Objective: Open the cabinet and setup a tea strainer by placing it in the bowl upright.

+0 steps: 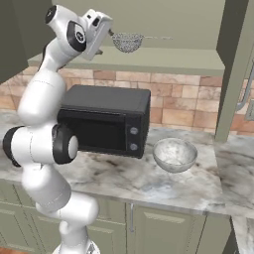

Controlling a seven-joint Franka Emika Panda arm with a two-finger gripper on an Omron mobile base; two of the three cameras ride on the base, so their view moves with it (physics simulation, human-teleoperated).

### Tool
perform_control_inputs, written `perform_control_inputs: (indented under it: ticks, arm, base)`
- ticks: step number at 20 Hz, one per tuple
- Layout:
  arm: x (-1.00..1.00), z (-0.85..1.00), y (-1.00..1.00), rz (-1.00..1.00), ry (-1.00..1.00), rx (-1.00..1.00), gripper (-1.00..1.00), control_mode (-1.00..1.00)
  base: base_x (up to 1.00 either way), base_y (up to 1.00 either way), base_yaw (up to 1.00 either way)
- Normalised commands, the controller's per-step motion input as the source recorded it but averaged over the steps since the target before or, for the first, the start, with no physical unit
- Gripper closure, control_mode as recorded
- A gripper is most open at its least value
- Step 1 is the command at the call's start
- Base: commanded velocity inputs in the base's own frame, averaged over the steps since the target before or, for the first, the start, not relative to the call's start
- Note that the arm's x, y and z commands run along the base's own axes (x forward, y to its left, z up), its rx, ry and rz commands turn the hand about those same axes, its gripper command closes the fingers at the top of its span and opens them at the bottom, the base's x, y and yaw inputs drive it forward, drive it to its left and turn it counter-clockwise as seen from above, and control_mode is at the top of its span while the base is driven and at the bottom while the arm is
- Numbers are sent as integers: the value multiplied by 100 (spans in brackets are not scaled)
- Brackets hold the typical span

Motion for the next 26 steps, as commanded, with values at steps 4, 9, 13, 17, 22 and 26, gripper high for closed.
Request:
perform_control_inputs:
  ticks: [4, 9, 13, 17, 22, 26]
  arm:
    - [30, -1, 0, 1, 5, -2, -100, -100]
    - [32, -14, -1, 1, 7, -1, -100, -100]
    - [27, -17, -6, 2, 7, -1, -100, -100]
    - [29, -5, -7, 3, 2, -1, -100, -100]
    - [29, 0, -3, 4, 0, 0, -100, -100]
    - [35, 0, -1, 3, 1, 0, -100, -100]
  base:
    - [0, 0, 0]
    - [0, 0, 0]
    - [0, 0, 0]
    - [0, 0, 0]
    - [0, 0, 0]
    - [0, 0, 0]
